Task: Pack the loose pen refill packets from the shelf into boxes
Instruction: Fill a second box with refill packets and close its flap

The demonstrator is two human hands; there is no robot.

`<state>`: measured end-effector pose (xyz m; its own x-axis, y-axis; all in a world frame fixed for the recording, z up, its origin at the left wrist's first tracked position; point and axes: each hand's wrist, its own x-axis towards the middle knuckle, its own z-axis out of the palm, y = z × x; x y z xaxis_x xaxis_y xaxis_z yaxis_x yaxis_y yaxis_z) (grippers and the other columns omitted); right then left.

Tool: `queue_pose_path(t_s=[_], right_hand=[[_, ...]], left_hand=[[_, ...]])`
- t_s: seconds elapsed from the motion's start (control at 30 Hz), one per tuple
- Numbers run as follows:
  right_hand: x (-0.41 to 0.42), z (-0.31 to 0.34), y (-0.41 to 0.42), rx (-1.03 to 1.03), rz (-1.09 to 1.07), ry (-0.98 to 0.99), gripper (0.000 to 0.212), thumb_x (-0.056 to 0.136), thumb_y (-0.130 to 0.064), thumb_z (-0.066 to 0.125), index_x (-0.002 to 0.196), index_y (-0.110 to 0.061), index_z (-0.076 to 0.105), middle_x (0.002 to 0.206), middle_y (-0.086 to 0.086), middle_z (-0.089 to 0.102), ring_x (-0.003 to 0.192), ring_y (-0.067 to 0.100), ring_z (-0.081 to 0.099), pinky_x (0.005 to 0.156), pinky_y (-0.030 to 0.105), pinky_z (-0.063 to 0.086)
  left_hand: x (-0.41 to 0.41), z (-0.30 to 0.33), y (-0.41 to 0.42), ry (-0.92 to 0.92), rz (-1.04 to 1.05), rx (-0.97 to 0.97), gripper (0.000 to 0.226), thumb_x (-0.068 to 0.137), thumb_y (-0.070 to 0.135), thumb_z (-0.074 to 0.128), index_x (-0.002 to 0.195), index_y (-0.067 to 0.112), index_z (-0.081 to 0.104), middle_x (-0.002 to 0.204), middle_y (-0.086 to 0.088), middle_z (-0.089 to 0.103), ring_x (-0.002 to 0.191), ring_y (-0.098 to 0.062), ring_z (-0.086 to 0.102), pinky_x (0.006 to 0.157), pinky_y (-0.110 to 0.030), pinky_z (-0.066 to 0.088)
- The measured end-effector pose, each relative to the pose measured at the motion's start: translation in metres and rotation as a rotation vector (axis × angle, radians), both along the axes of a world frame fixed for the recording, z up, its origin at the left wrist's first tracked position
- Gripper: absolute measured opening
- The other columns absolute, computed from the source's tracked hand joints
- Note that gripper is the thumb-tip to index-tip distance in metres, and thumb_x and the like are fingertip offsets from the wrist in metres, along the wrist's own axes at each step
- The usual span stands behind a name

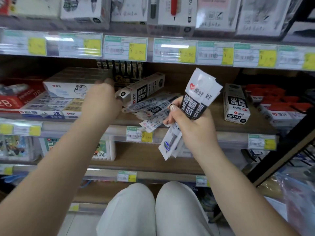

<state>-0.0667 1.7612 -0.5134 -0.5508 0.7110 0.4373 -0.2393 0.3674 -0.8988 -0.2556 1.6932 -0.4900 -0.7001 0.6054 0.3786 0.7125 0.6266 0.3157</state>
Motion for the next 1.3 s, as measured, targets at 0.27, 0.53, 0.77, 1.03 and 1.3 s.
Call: queue_pose_path(t_s=[0.27, 0.53, 0.77, 1.03, 1.3], right_hand=[[-0.002, 0.000, -0.002, 0.036, -0.008, -0.020, 0.021, 0.089, -0.002, 0.054, 0.077, -0.019, 0.056, 0.066, -0.005, 0.056, 0.064, 0.004, 0.060, 0.070, 0.023, 0.054], [-0.002, 0.002, 0.001, 0.062, -0.007, -0.023, 0.022, 0.090, -0.001, 0.054, 0.077, -0.019, 0.055, 0.070, 0.001, 0.056, 0.064, 0.005, 0.060, 0.068, 0.020, 0.053], [-0.003, 0.002, 0.005, 0.011, -0.011, -0.020, 0.023, 0.089, 0.001, 0.054, 0.076, -0.018, 0.056, 0.070, 0.001, 0.055, 0.066, 0.011, 0.061, 0.068, 0.019, 0.053], [-0.001, 0.005, 0.008, 0.038, -0.016, -0.021, 0.019, 0.089, 0.000, 0.053, 0.077, -0.015, 0.056, 0.068, 0.001, 0.055, 0.066, 0.012, 0.060, 0.069, 0.022, 0.054], [0.007, 0.009, 0.001, 0.067, -0.011, -0.007, 0.020, 0.089, 0.002, 0.053, 0.078, -0.014, 0.056, 0.071, 0.005, 0.057, 0.069, 0.012, 0.060, 0.066, 0.013, 0.049]], left_hand=[[-0.053, -0.026, 0.047, 0.005, 0.038, -0.319, 0.019, 0.090, 0.011, 0.051, 0.099, -0.002, 0.061, 0.099, -0.022, 0.064, 0.095, -0.039, 0.060, 0.071, -0.040, 0.046], [-0.060, -0.037, 0.053, 0.064, 0.058, -0.306, 0.025, 0.092, 0.012, 0.048, 0.112, 0.002, 0.059, 0.114, -0.022, 0.058, 0.102, -0.040, 0.058, 0.079, -0.046, 0.049], [-0.065, -0.033, 0.061, -0.099, -0.074, -0.226, 0.048, 0.085, 0.049, 0.048, 0.109, 0.009, 0.060, 0.104, -0.016, 0.061, 0.095, -0.035, 0.059, 0.078, -0.039, 0.050], [-0.060, -0.030, 0.070, 0.003, -0.027, -0.040, 0.025, 0.093, 0.011, 0.044, 0.111, -0.002, 0.055, 0.111, -0.026, 0.059, 0.100, -0.043, 0.057, 0.075, -0.043, 0.046], [-0.027, -0.020, 0.034, 0.071, -0.079, 0.249, 0.024, 0.097, 0.012, 0.039, 0.115, -0.003, 0.044, 0.088, -0.031, 0.059, 0.075, -0.043, 0.056, 0.055, -0.040, 0.037]])
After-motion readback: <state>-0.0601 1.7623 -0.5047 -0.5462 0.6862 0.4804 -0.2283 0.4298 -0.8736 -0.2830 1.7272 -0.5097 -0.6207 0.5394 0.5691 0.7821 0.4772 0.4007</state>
